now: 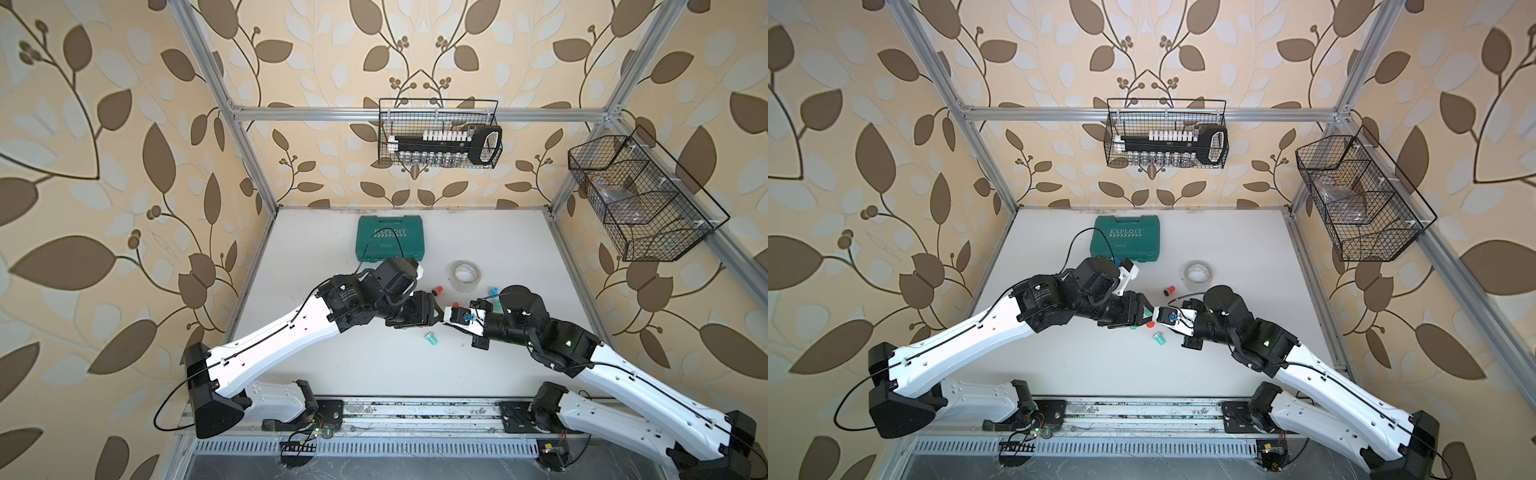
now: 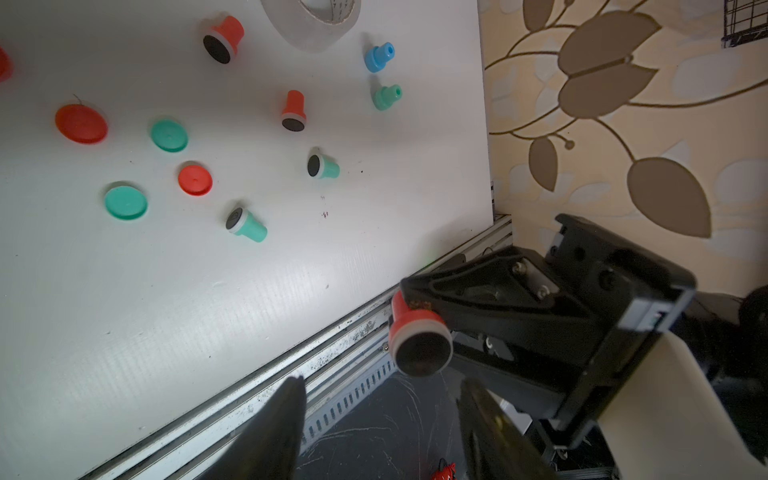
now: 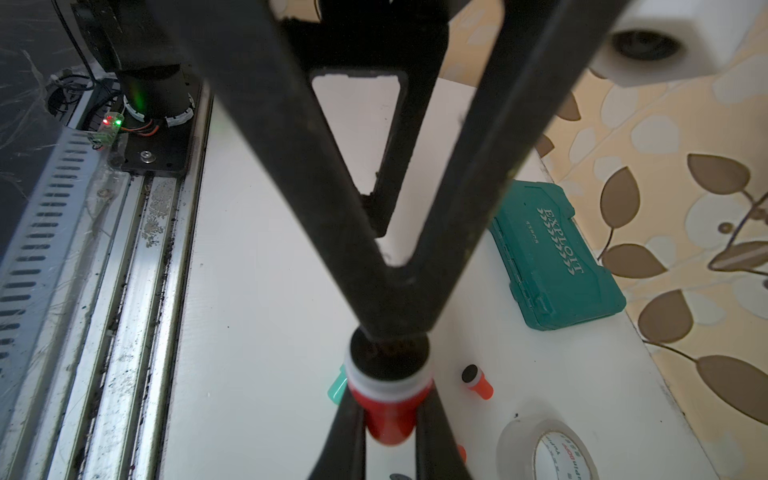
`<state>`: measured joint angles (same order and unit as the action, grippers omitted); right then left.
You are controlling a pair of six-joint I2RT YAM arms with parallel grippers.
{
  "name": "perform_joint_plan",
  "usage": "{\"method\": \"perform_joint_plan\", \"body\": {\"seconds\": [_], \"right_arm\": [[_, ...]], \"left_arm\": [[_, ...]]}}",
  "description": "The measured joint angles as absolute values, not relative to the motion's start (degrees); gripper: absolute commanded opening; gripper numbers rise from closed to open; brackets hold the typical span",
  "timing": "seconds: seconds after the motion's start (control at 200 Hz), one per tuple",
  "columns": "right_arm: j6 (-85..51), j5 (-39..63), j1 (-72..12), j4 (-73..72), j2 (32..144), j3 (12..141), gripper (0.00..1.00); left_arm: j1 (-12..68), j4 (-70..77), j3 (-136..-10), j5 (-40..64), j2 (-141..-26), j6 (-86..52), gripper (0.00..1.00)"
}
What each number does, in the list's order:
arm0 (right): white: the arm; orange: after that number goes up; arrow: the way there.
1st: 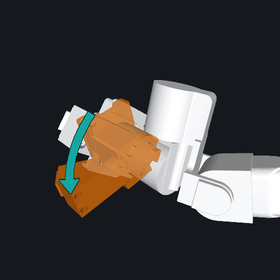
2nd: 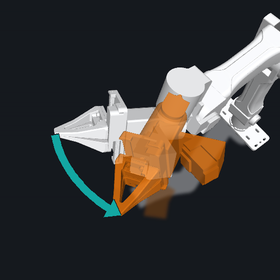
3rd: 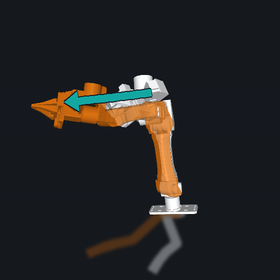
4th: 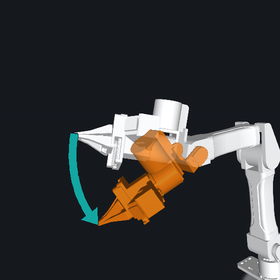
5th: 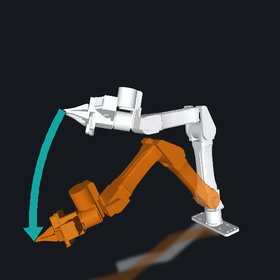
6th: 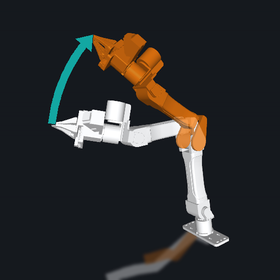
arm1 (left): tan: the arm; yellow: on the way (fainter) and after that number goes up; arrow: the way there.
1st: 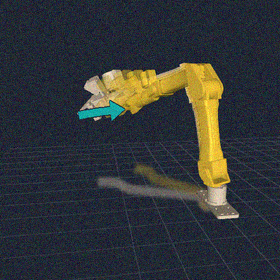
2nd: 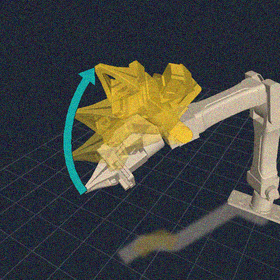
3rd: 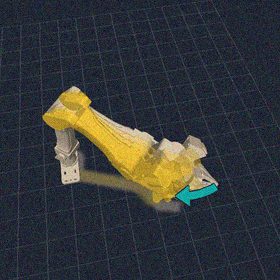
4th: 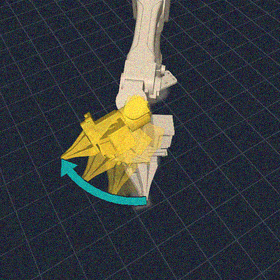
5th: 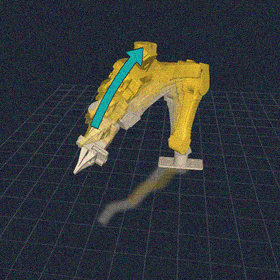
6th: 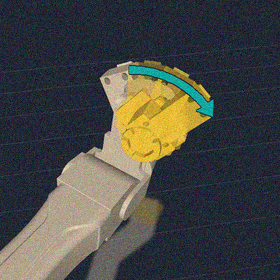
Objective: Close the stamp cap
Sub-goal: Pick up the stamp from the center of the board.
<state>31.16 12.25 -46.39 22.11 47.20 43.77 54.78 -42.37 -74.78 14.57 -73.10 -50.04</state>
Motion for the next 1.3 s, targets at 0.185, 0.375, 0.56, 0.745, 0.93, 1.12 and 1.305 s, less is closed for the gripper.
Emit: {"method": "perform_joint_plan", "body": {"seconds": [0.185, 0.375, 0.56, 0.745, 0.93, 1.12, 1.305], "right_arm": [[31.0, 12.7, -46.4, 20.8, 46.1, 43.5, 0.05], [30.9, 12.8, -46.4, 20.7, 46.1, 43.0, 0.05], [30.9, 13.0, -46.4, 20.5, 46.1, 42.9, 0.05], [30.8, 13.0, -46.4, 19.9, 46.1, 42.9, 0.05], [30.6, 13.0, -46.4, 19.4, 45.3, 42.7, 0.05], [30.4, 13.1, -46.4, 18.7, 44.0, 42.2, 0.05], [30.2, 13.1, -46.4, 18.6, 43.9, 41.8, 0.05]], "left_arm": [[54.8, -41.7, -74.8, 14.8, -73.9, -50.2, 0.57], [54.8, -41.1, -74.8, 15.2, -74.4, -50.9, 0.56], [55.2, -40.0, -75.0, 15.8, -74.7, -51.4, 0.55], [55.6, -39.3, -75.5, 16.1, -74.7, -51.7, 0.53], [56.2, -39.1, -75.5, 16.1, -74.7, -52.0, 0.50], [57.1, -38.1, -75.8, 16.2, -75.5, -52.9, 0.46], [57.5, -37.7, -76.1, 16.3, -76.5, -53.8, 0.39]]}}
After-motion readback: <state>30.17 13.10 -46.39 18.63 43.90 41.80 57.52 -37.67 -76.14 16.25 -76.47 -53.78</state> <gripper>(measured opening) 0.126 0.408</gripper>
